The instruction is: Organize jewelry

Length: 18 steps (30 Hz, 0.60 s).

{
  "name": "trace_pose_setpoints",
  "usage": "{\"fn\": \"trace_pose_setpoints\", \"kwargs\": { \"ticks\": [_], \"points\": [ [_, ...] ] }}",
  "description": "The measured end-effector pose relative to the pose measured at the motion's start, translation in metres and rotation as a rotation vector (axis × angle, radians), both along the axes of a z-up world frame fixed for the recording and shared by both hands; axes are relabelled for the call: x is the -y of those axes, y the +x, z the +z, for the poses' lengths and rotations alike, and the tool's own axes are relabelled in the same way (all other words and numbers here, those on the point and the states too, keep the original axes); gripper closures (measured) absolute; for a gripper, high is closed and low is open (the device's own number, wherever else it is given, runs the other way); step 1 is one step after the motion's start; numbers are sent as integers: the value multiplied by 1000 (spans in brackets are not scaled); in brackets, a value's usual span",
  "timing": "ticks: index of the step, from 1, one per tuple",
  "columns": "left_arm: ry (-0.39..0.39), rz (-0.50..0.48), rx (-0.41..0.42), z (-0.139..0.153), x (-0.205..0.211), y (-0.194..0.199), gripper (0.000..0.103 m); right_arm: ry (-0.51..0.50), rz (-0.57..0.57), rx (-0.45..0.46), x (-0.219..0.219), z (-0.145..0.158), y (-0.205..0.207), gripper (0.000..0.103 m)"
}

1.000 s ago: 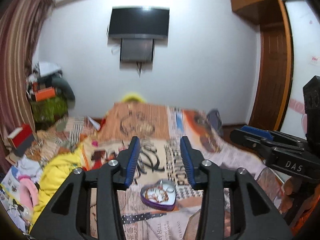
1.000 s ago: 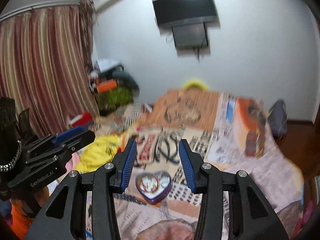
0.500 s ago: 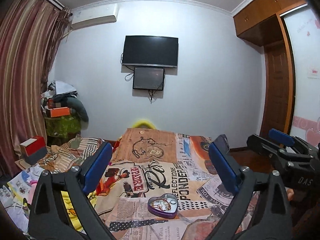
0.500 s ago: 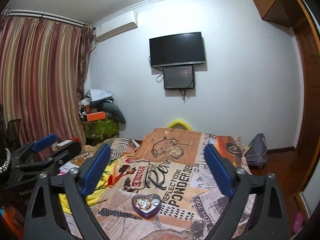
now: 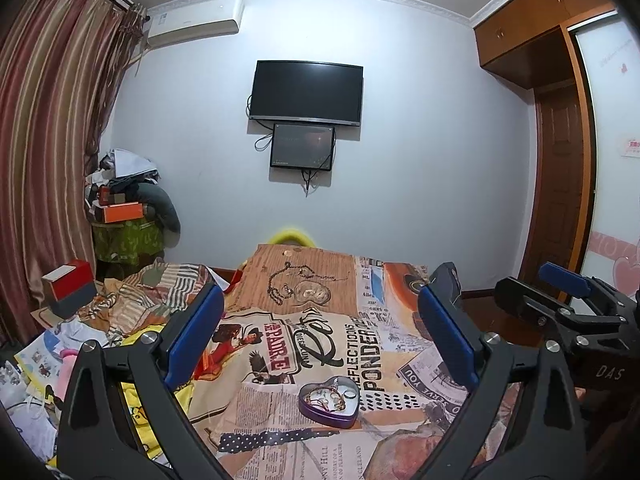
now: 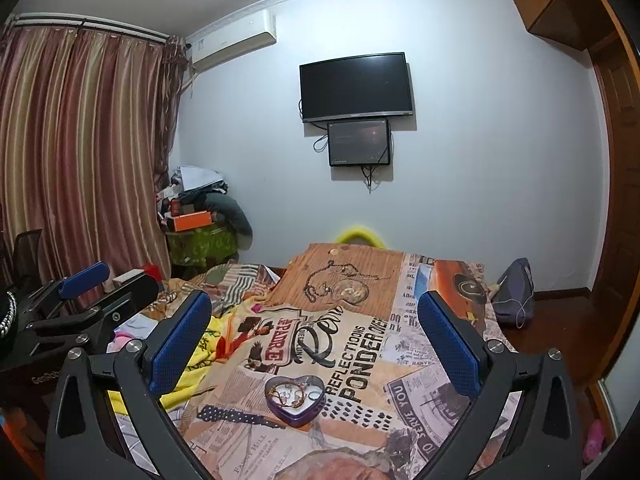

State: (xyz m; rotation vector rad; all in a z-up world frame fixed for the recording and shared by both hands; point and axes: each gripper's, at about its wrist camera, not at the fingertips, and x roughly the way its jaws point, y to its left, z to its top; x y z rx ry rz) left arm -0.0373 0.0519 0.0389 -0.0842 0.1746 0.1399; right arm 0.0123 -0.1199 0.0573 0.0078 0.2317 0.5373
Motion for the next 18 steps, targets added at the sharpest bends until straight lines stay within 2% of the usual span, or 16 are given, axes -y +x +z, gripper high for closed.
{"fn": "trace_pose_setpoints", "kwargs": {
  "ticks": [15,18],
  "points": [
    [-6,0,-26,-5,-4,2,5,4,-5,-27,5,-4,0,1],
    [-8,-2,-29,-6,-4,2,2,6,-4,-30,5,-4,0,1]
  ]
}}
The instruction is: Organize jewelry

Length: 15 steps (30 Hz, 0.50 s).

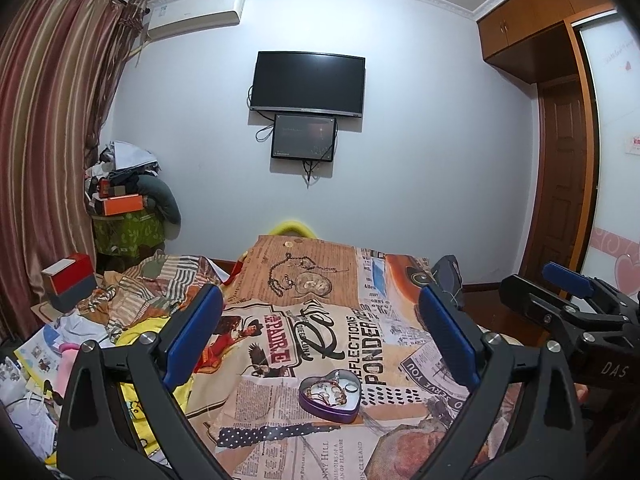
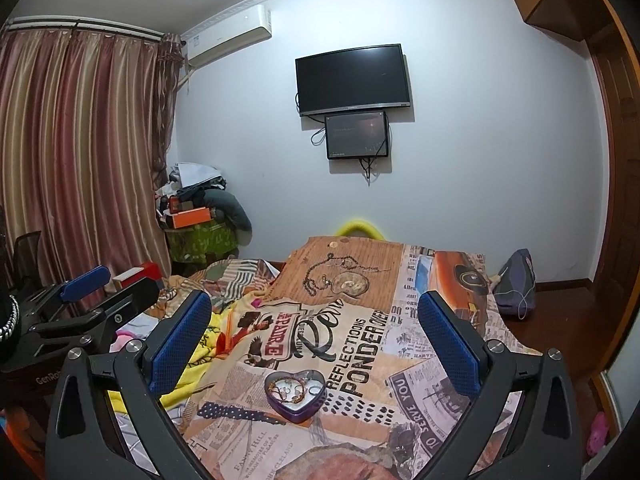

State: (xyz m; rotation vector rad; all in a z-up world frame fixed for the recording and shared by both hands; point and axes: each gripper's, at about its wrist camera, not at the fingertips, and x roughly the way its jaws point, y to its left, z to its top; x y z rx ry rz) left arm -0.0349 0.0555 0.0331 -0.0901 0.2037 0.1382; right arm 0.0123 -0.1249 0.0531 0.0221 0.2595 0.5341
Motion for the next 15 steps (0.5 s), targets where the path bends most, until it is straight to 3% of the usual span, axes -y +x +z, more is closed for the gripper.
{"fn": "trace_pose_setpoints", "kwargs": {
  "ticks": [15],
  "points": [
    [18,10,-24,-5,3,8,1,0,-8,-13,4,1,1,1]
  ]
}}
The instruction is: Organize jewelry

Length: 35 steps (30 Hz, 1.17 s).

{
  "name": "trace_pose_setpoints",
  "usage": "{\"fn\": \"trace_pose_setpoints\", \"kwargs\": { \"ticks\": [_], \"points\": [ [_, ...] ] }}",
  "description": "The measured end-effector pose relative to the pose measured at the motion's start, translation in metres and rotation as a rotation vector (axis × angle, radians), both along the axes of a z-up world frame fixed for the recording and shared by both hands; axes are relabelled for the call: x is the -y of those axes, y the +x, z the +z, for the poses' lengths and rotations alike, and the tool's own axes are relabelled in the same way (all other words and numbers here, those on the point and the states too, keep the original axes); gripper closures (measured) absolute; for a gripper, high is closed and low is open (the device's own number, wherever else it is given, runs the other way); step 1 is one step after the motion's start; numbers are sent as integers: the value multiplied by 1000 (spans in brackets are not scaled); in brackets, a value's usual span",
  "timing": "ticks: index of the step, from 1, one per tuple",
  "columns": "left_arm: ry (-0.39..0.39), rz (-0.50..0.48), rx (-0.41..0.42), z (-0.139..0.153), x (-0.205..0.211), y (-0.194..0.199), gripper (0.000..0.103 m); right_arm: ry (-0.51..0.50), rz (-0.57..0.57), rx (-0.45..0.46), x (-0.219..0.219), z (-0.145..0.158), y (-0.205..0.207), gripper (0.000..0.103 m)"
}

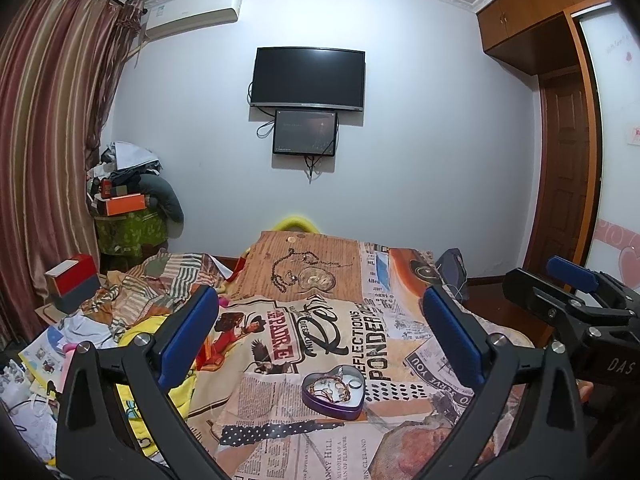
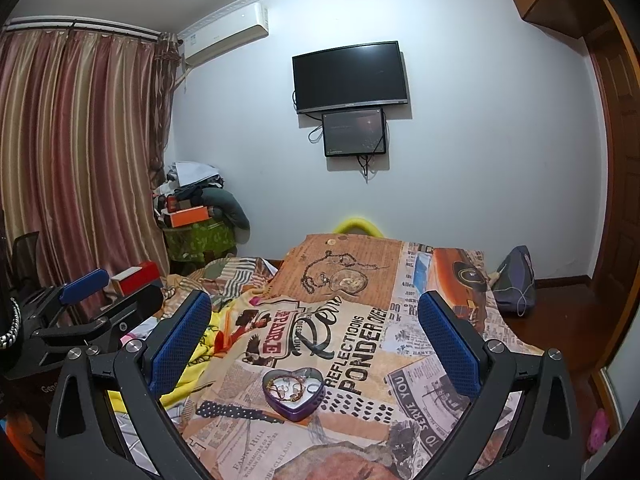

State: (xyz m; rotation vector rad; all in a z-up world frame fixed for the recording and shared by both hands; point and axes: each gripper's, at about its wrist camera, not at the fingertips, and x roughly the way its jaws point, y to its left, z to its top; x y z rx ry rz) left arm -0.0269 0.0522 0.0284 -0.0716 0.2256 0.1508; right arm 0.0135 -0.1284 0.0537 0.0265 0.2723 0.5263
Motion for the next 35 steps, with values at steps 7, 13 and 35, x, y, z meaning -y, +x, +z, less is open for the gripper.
{"fn": "trace_pose_setpoints", "kwargs": {
  "ticks": [7,13,35],
  "points": [
    [-8,-15,-11,-1,-1,3,1,3,-1,-4,1,1,1,1],
    [-8,-26,-17,-1,-1,3,1,6,-4,-5,2,0,2,1],
    [-28,-39,-20,-4,-3,7,1,-7,-19,-20,0,-3,5,1]
  ]
}}
